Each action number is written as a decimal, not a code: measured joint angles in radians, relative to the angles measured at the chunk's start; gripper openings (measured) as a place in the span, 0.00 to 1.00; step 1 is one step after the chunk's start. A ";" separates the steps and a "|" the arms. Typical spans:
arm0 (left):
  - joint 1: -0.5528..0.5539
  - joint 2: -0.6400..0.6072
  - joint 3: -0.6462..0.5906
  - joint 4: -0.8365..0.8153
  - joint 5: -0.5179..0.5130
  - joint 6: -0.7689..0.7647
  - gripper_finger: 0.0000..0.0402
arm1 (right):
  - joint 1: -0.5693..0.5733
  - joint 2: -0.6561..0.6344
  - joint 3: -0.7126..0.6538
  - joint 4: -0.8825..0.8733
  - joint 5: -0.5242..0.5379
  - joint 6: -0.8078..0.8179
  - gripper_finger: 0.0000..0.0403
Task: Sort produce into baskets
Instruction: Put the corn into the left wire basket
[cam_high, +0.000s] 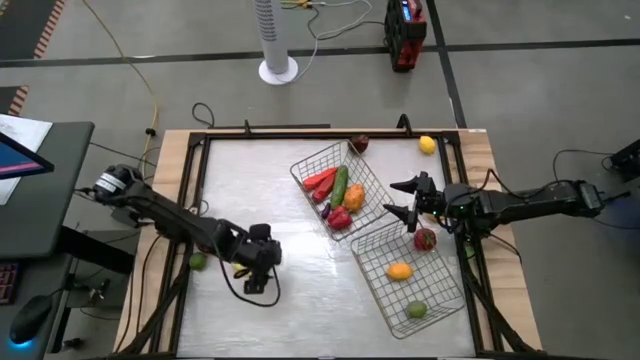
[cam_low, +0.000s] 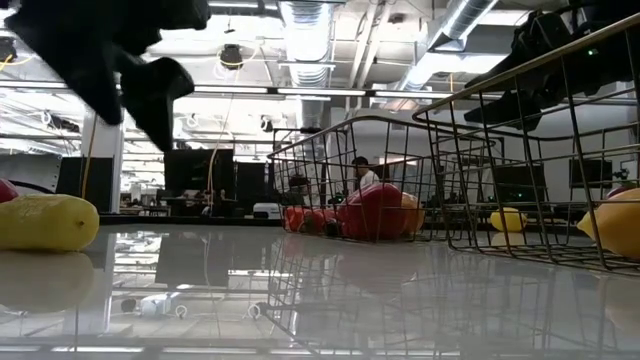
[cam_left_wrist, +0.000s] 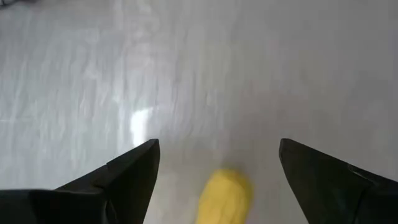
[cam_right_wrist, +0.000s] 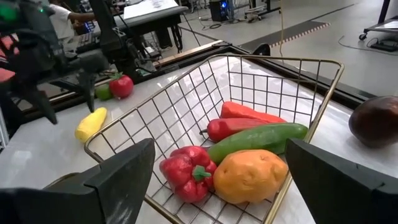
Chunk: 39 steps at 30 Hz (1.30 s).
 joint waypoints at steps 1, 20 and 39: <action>-0.012 0.012 -0.001 -0.003 -0.004 0.011 0.79 | 0.000 0.000 0.000 0.000 0.000 0.000 0.96; -0.112 0.161 -0.038 -0.084 0.001 0.082 0.65 | -0.001 0.001 0.000 -0.001 0.000 -0.001 0.96; -0.002 0.161 0.087 -0.132 -0.226 0.328 0.33 | 0.000 0.001 0.000 0.007 0.000 0.003 0.96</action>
